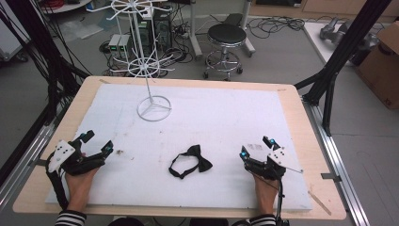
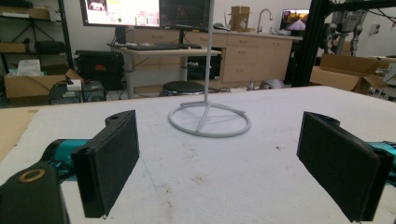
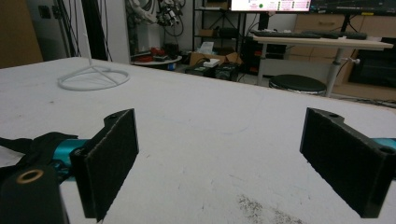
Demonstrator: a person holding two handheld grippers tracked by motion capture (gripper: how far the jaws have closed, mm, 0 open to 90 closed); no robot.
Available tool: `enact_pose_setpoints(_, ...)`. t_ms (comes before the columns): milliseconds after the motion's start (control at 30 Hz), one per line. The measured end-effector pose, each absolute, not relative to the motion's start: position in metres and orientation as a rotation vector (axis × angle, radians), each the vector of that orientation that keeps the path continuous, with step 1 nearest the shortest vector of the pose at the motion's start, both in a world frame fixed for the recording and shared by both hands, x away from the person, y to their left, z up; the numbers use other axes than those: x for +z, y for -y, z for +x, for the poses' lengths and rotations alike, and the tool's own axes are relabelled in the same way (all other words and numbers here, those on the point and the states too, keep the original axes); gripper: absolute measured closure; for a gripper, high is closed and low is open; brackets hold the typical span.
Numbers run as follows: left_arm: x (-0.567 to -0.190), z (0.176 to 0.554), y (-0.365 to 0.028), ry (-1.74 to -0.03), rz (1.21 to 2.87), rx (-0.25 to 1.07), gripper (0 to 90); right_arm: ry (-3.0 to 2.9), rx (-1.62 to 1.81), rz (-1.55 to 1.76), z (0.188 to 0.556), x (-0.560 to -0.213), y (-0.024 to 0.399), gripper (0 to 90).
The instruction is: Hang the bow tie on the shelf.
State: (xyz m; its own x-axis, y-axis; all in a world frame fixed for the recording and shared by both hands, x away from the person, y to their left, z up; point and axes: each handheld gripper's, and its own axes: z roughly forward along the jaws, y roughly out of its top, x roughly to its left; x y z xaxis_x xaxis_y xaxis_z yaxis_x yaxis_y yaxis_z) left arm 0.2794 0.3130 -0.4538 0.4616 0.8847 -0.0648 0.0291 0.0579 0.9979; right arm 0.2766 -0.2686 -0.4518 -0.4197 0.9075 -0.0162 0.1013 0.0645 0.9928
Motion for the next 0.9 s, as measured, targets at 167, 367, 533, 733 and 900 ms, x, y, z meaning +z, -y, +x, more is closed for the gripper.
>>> enact_pose_setpoints(167, -0.452, 0.28, -0.313, -0.891, 1.381, 0.79, 13.3, -1.623, 1.438, 1.028, 0.276, -0.452, 0.269, 10.7)
enact_pose_setpoints(367, -0.437, 0.281, -0.309, -0.874, 1.429, 0.748, 13.3, -1.621, 1.441, 1.029, 0.276, -0.452, 0.269, 10.6)
enact_pose_setpoints(533, -0.421, 0.282, -0.3, -0.85, 1.49, 0.743, 13.1, -1.621, 1.441, 1.029, 0.276, -0.452, 0.269, 10.6)
enact_pose_setpoints(733, -0.393, 0.285, -0.28, -0.812, 1.603, 0.704, 13.1, -1.622, 1.445, 1.031, 0.275, -0.452, 0.269, 10.6)
enact_pose_setpoints(900, -0.376, 0.291, -0.259, -0.764, 1.694, 0.641, 13.1, -1.622, 1.445, 1.031, 0.275, -0.452, 0.269, 10.6)
